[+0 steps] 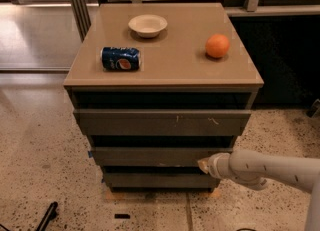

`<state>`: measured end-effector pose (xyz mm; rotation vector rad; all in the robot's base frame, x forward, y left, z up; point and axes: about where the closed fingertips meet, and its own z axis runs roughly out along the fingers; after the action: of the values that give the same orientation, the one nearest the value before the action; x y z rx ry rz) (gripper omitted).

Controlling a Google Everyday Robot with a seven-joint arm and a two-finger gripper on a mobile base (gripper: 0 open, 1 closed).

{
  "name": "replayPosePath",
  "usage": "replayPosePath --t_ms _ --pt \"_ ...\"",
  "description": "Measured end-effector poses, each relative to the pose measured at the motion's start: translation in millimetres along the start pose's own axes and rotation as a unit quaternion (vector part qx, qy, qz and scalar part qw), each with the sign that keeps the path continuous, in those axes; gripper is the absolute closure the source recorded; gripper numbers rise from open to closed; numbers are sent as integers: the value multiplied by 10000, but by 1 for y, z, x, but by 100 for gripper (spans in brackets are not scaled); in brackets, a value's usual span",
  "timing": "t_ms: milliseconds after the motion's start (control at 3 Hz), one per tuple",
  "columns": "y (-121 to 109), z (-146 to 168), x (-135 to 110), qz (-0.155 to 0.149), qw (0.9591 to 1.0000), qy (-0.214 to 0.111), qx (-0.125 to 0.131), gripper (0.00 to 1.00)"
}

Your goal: Close middle drawer

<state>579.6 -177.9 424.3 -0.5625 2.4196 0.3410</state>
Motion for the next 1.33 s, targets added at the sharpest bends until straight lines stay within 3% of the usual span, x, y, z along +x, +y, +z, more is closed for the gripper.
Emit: replayPosePath --t_ms 333,667,1333 --pt "10 -14 24 599 9981 -109 13 100" --pt "10 -15 26 638 9979 -129 11 81" --pt "10 -15 26 638 9979 -129 11 35"
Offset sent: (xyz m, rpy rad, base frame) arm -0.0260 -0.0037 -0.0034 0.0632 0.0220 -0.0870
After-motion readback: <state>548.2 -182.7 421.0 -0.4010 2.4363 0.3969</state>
